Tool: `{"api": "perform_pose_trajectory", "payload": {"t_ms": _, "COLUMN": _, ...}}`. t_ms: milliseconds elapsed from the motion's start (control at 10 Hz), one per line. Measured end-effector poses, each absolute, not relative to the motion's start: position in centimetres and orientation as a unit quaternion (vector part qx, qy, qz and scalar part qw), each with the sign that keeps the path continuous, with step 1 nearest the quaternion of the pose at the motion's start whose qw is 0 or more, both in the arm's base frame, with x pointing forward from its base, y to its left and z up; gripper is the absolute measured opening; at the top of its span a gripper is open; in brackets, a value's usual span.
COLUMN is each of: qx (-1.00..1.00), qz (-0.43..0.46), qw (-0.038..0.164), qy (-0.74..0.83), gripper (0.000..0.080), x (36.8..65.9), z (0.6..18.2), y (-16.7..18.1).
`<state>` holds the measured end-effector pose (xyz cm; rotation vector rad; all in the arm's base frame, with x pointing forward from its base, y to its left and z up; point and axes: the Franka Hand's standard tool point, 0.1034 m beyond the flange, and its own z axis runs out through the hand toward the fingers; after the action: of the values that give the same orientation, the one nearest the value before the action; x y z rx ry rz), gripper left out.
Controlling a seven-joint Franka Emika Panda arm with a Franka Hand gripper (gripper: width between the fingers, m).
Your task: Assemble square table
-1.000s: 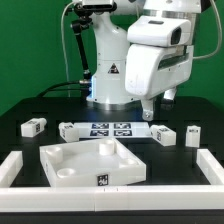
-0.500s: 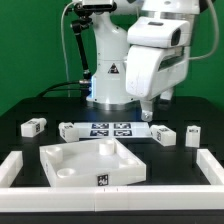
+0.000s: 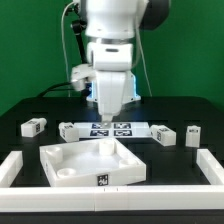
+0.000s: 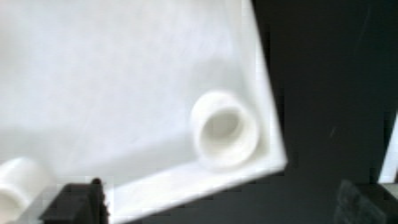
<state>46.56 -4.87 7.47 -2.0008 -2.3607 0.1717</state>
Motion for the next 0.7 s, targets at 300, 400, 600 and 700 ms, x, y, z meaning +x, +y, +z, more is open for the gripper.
{"api": "perform_pose_trajectory", "payload": {"t_ms": 300, "qx": -0.58, "qz": 0.055, "qw": 0.025, "qy": -0.812, "gripper": 0.0649, "x": 46.6, "z": 7.4, "y": -5.0}}
{"api": "perform_pose_trajectory", "payload": {"t_ms": 400, "qx": -0.548, "qz": 0.054, "qw": 0.03, "qy": -0.834, "gripper": 0.0649, "x": 46.4, "z": 7.1, "y": -5.6}}
{"api": "perform_pose_trajectory", "payload": {"t_ms": 600, "qx": -0.524, "qz": 0.056, "qw": 0.05, "qy": -0.848, "gripper": 0.0649, "x": 45.2, "z": 5.1, "y": -8.8}}
{"api": "perform_pose_trajectory", "payload": {"t_ms": 700, "qx": -0.526, "qz": 0.057, "qw": 0.059, "qy": -0.847, "gripper": 0.0649, "x": 44.9, "z": 4.0, "y": -9.4}}
